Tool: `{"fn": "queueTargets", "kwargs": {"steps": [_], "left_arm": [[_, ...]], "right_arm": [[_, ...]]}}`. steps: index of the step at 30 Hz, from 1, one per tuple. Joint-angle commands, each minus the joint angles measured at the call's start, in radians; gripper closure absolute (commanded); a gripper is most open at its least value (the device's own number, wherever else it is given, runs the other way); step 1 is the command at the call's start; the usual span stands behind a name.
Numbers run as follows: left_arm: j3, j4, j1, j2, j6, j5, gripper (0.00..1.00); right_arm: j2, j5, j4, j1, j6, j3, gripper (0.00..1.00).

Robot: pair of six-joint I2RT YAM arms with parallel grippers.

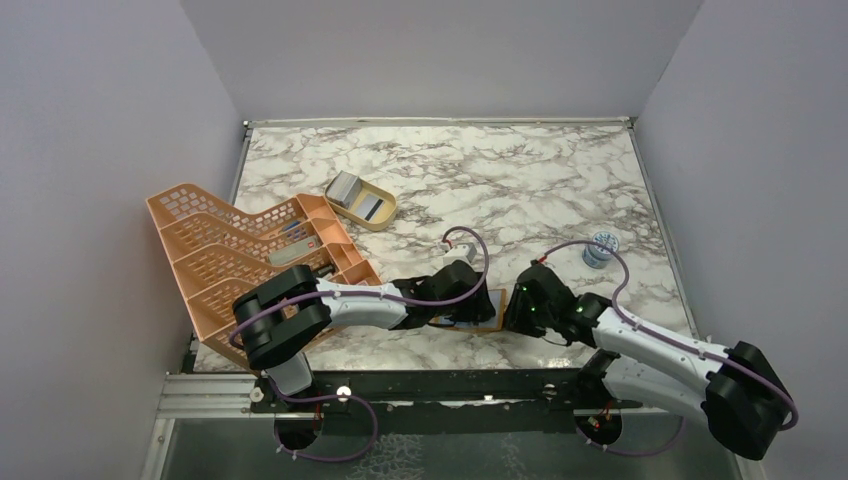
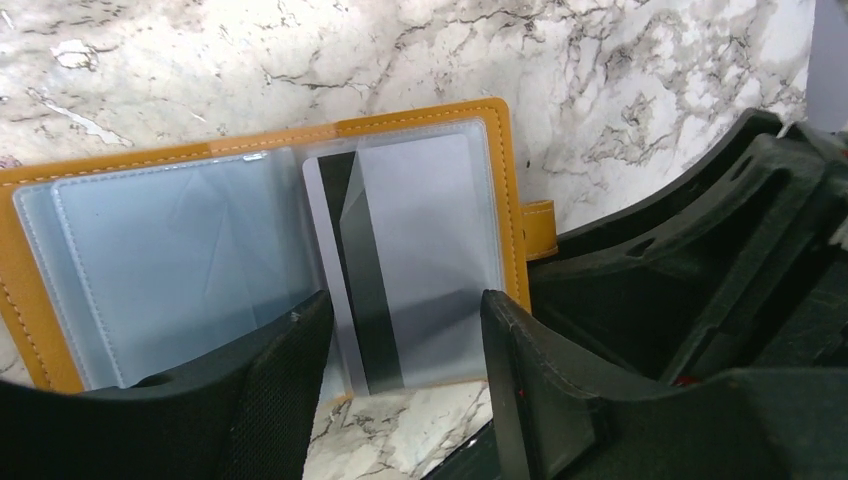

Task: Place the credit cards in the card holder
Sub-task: Insert the credit card into the card holder.

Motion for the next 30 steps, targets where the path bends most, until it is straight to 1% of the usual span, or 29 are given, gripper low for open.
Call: {"fn": "queueTargets", "kwargs": {"steps": [1,5,10,12,15,19,23,25,30], "left_arm": [[0.018,0.03,-0.011,-0.007,0.035,0.033,0.4],[0.038,-0.006,-0.011,-0.013,0.056,0.033,0.37],[0.041,-0.009,-0.011,-0.034,0.085,0.014,0.34],[0.089,-0.063,-0.011,-0.032,0.133,-0.011,0.34],[0.16,-0.18,-0.007,-0.035,0.187,-0.087,0.33],[0.215,-0.282,0.018,-0.062,0.268,-0.135,0.32],[0.296,-0.391,0.059,-0.073,0.379,-0.182,0.32],[0.312,-0.404,0.087,-0.093,0.438,-0.203,0.32],[0.367,-0.448,0.207,-0.106,0.616,-0.23,0.32]], "right_arm": [[-0.066,0.116,-0.167,0.005,0.008,0.053,0.64],[-0.12,0.135,-0.216,0.005,0.015,0.071,0.58],[-0.152,0.138,-0.241,0.005,0.036,0.072,0.55],[-0.164,0.129,-0.248,0.005,0.028,0.081,0.54],[-0.181,0.146,-0.235,0.005,0.006,0.093,0.54],[-0.192,0.168,-0.206,0.005,-0.021,0.116,0.54],[-0.198,0.106,-0.129,0.005,-0.1,0.128,0.55],[-0.192,0.083,-0.11,0.005,-0.118,0.136,0.55],[-0.166,0.057,-0.08,0.005,-0.136,0.15,0.55]]}}
